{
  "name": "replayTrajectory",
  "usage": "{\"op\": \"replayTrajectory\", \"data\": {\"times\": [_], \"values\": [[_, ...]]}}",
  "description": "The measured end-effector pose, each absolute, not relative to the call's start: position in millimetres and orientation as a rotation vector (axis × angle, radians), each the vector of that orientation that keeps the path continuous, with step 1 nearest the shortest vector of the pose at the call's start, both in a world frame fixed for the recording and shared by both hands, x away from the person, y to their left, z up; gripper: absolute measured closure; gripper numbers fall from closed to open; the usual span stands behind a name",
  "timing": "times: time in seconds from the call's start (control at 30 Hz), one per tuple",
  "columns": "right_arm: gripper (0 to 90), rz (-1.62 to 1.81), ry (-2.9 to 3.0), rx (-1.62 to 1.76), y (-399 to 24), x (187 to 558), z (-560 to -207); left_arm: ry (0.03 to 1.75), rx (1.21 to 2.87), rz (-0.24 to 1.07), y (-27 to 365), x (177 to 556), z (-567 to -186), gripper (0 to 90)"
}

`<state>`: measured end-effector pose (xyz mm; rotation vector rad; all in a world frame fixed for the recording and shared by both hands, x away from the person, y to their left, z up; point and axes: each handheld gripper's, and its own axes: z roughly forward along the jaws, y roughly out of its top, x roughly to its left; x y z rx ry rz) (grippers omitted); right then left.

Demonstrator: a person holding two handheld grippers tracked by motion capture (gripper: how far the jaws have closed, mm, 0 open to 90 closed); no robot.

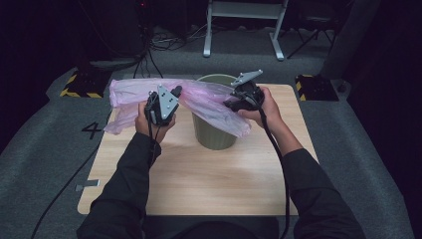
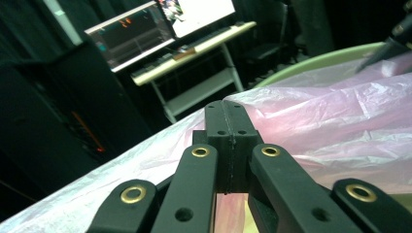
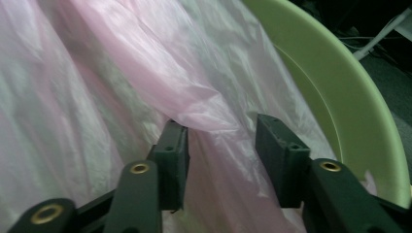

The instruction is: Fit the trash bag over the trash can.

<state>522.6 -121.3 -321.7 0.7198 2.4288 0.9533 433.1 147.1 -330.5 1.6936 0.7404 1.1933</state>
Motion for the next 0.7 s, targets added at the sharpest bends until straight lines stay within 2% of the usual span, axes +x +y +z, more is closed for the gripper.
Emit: {"op": "replayTrajectory", "data": {"times": [0.1,0.37,0.7], "values": [[56.6,0.95,2.425,0.717,-120,524,-320,0.778,1.671,1.236,153,437,-323,90.0],[39.6,1.12,2.369,0.728,-132,521,-304,0.858,1.693,1.285,165,453,-319,90.0],[31.4,1.388,2.394,0.637,-147,507,-290,0.868,1.731,1.273,160,459,-330,90.0]]}}
